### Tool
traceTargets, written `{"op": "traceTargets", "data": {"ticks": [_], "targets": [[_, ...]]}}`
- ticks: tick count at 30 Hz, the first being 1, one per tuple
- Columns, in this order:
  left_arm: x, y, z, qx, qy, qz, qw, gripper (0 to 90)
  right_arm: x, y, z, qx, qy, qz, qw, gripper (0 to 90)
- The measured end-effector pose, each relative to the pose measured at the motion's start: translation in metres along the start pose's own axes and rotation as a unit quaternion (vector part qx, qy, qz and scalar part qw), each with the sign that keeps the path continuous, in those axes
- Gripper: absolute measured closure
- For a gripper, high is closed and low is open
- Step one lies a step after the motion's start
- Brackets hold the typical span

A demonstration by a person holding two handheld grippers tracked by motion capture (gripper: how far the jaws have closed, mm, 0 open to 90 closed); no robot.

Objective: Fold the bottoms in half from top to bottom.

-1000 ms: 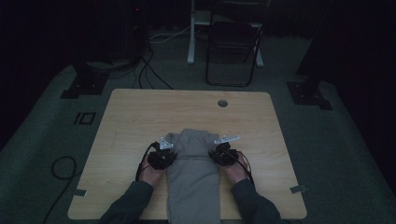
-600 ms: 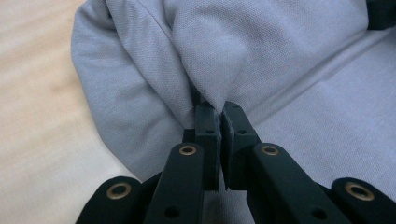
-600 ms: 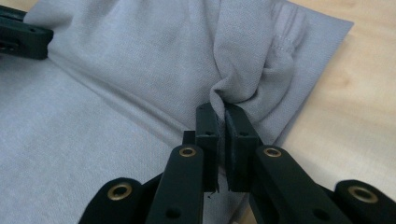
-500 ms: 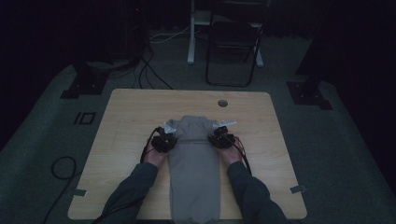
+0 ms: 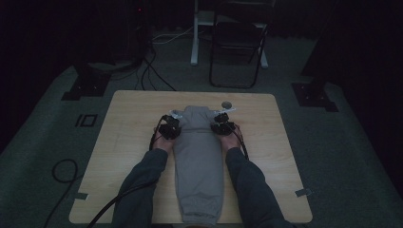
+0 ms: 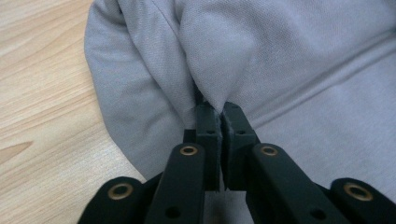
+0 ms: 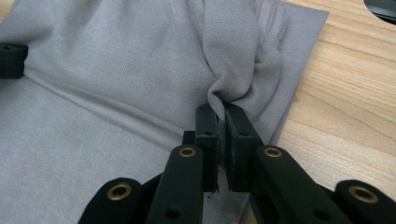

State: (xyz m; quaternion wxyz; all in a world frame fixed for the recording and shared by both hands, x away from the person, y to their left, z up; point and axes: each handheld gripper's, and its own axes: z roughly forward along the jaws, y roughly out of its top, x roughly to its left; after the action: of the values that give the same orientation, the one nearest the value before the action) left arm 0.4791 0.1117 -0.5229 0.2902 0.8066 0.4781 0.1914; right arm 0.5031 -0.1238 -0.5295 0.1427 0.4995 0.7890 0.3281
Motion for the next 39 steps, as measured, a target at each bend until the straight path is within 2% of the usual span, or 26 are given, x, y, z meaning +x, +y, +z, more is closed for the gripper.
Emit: {"op": "traceTargets", "data": {"ticks": [2,5,7,9,11,13,14,16,20,23,24,31,32,33,35,36,37,38,39], "targets": [[0.0,0.002,-0.011,-0.018,-0.013,0.003,0.9997,88.9,0.001,0.001,-0.004,-0.003,-0.001,0.003,1.0,86.7],[-0.001,0.006,-0.033,-0.046,-0.024,0.013,0.9985,88.9,0.0,0.002,-0.02,-0.029,0.008,0.001,0.9996,87.0],[-0.003,0.008,-0.048,-0.066,-0.033,0.017,0.9971,88.9,0.002,0.003,-0.042,-0.055,0.014,-0.006,0.9984,87.0],[-0.01,0.007,-0.071,-0.087,-0.044,0.031,0.9948,88.9,0.005,-0.001,-0.064,-0.082,0.024,-0.006,0.9964,87.0],[-0.019,-0.003,-0.088,-0.098,-0.056,0.04,0.9929,88.9,0.01,-0.009,-0.081,-0.093,0.028,-0.019,0.9951,87.0],[-0.027,-0.016,-0.096,-0.094,-0.058,0.055,0.9923,88.8,0.015,-0.022,-0.092,-0.094,0.035,-0.031,0.9945,86.9],[-0.031,-0.027,-0.096,-0.088,-0.062,0.054,0.9927,88.8,0.018,-0.029,-0.095,-0.089,0.037,-0.034,0.9948,86.9],[-0.036,-0.043,-0.093,-0.07,-0.069,0.054,0.9937,88.7,0.023,-0.048,-0.093,-0.067,0.043,-0.045,0.9958,86.8],[-0.042,-0.075,-0.072,-0.027,-0.075,0.047,0.9957,88.6,0.031,-0.078,-0.08,-0.028,0.049,-0.045,0.9974,86.6],[-0.043,-0.083,-0.062,-0.017,-0.078,0.047,0.9957,88.6,0.033,-0.087,-0.07,-0.008,0.046,-0.042,0.998,86.2],[-0.043,-0.083,-0.061,-0.024,-0.079,0.043,0.9956,88.5,0.032,-0.089,-0.068,-0.014,0.052,-0.036,0.9979,86.1],[-0.029,-0.066,-0.044,-0.03,-0.066,0.032,0.9968,88.4,0.02,-0.07,-0.05,-0.022,0.04,-0.026,0.9986,85.8],[-0.026,-0.062,-0.041,-0.03,-0.061,0.031,0.9972,88.4,0.02,-0.07,-0.05,-0.022,0.04,-0.026,0.9986,85.8],[-0.023,-0.058,-0.037,-0.03,-0.056,0.03,0.9975,88.3,0.017,-0.061,-0.044,-0.024,0.029,-0.031,0.9988,85.8],[-0.016,-0.043,-0.024,-0.029,-0.037,0.026,0.9986,88.3,0.014,-0.051,-0.036,-0.023,0.021,-0.026,0.9992,85.8],[-0.016,-0.043,-0.024,-0.029,-0.037,0.026,0.9986,88.3,0.014,-0.051,-0.036,-0.023,0.021,-0.026,0.9992,85.8],[-0.014,-0.037,-0.019,-0.027,-0.028,0.026,0.9989,88.3,0.01,-0.04,-0.027,-0.021,0.012,-0.021,0.9995,85.6],[-0.012,-0.034,-0.016,-0.028,-0.022,0.027,0.999,88.3,0.009,-0.036,-0.024,-0.021,0.01,-0.021,0.9995,85.4],[-0.007,-0.026,-0.009,-0.028,-0.013,0.015,0.9994,88.3,0.008,-0.032,-0.02,-0.023,0.007,-0.023,0.9994,85.2]]}}
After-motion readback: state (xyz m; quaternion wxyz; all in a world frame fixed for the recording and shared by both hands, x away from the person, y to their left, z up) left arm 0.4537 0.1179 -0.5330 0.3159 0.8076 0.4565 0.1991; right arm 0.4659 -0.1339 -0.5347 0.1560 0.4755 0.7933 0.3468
